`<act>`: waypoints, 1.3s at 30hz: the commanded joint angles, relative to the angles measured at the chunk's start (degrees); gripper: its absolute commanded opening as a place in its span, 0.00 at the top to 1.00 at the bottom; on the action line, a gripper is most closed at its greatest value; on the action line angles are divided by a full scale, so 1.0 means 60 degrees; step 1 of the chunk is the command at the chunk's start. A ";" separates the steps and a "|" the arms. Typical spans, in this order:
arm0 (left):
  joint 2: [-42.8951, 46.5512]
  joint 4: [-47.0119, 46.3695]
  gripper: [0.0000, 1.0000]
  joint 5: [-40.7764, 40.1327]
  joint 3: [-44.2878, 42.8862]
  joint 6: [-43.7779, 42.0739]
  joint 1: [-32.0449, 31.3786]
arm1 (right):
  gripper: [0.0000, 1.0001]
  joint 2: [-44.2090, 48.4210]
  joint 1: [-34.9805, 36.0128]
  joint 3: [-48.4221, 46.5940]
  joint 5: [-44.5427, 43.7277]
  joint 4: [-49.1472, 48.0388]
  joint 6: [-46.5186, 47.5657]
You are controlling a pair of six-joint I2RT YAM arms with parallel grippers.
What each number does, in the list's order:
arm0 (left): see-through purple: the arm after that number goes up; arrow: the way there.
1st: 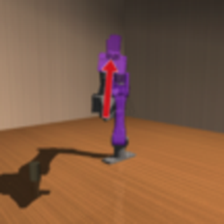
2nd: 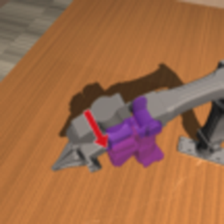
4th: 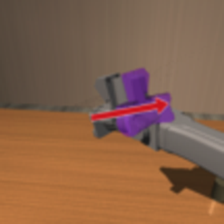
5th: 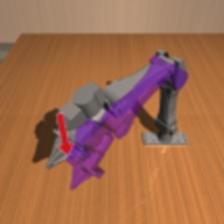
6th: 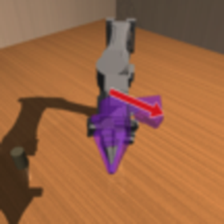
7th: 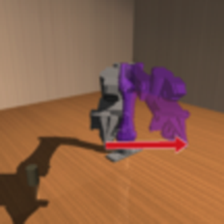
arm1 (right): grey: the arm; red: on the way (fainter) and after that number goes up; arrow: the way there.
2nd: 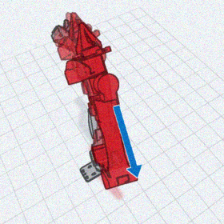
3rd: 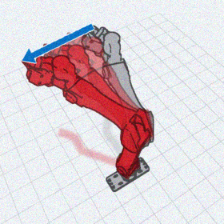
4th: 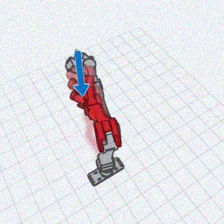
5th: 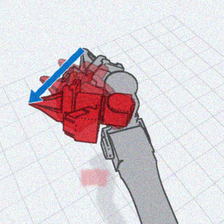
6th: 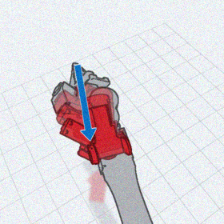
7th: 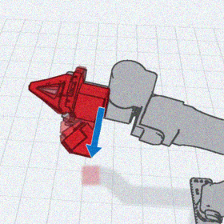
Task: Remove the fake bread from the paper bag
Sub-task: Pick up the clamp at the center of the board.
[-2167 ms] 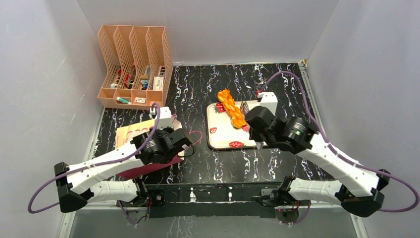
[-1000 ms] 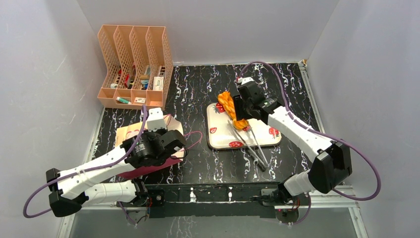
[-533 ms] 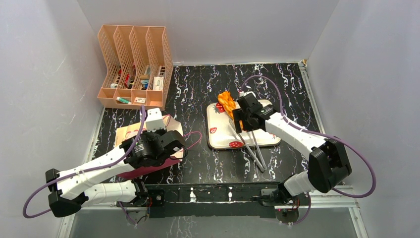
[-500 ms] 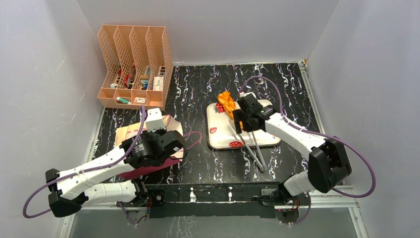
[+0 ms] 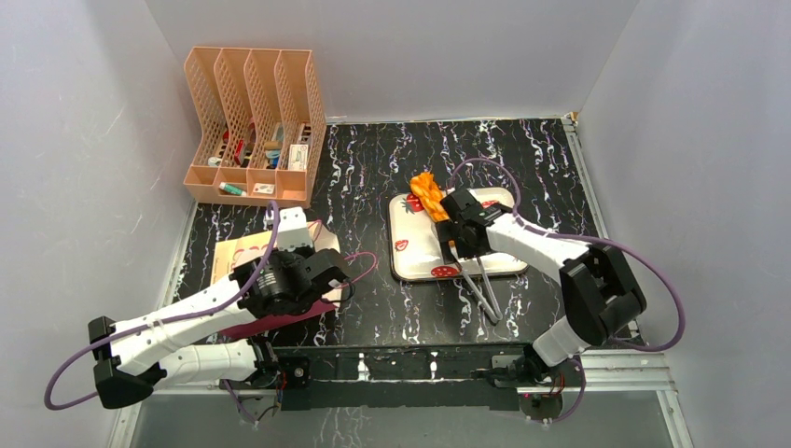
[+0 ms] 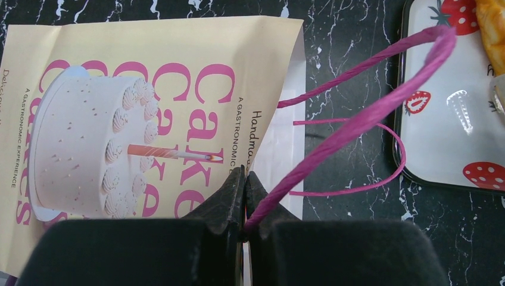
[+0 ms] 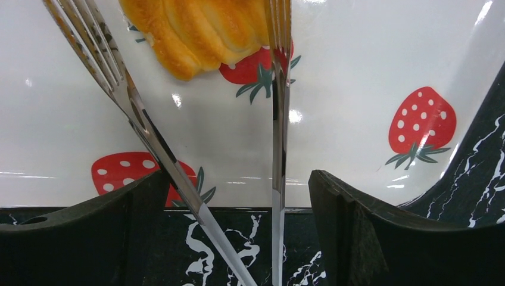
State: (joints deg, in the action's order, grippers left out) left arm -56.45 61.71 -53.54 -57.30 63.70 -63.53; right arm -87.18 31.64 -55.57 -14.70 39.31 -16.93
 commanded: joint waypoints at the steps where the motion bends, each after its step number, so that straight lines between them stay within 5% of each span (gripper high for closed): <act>1: 0.0174 0.0256 1.00 -0.0200 0.0100 0.0203 0.0026 | 0.14 -0.0280 -0.0029 -0.0026 -0.0116 -0.0528 -0.0078; 6: 0.0184 0.0192 1.00 -0.0231 0.0138 0.0171 0.0023 | 0.29 -0.0707 -0.0037 -0.0100 -0.0088 -0.0502 -0.0196; 12: 0.0376 0.0222 1.00 -0.0221 0.0175 0.0185 0.0028 | 0.71 -0.1048 -0.0073 -0.0323 0.0159 -0.0124 -0.0427; 20: 0.0761 0.0320 1.00 -0.0247 0.0199 0.0199 0.0023 | 0.99 -0.0869 -0.0073 -0.1155 0.0344 0.0946 -0.0769; 39: 0.1717 0.0045 1.00 -0.0303 0.0608 0.0029 0.0026 | 1.00 0.0976 0.0726 -0.1765 0.1466 0.3058 -0.2059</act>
State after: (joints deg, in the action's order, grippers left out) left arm -47.13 61.71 -53.39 -53.84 64.47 -63.53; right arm -84.29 32.27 -65.19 -7.42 55.61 -24.82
